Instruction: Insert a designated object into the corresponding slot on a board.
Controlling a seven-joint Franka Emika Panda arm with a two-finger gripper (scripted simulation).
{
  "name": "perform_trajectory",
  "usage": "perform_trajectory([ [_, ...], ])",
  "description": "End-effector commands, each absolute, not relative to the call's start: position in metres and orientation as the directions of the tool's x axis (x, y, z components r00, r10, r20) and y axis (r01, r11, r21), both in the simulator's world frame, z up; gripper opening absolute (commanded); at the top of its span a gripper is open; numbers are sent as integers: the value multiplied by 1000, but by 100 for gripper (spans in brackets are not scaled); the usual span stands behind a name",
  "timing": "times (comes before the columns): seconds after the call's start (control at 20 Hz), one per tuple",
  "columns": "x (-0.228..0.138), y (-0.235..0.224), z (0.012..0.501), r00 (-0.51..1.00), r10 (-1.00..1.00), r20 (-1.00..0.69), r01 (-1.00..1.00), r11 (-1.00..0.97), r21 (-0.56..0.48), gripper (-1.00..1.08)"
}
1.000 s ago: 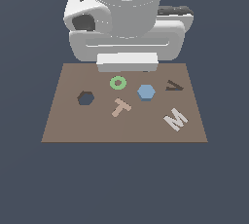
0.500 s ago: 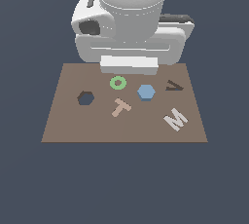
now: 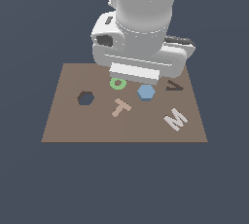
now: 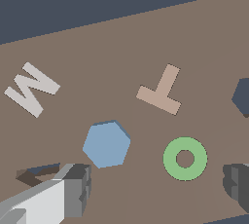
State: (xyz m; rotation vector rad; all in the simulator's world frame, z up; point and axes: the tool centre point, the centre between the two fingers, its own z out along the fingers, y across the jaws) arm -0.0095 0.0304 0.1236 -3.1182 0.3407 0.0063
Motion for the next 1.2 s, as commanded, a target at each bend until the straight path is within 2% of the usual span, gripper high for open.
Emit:
perform_trajectory([
  [0.0, -11, 38, 111, 962, -274, -4, -274, -962, -3, 100],
  [0.55, -12, 64, 66, 880, -474, 0, -474, -880, 0, 100],
  [1.15, -11, 73, 50, 845, -534, 0, -534, -845, 1, 100],
])
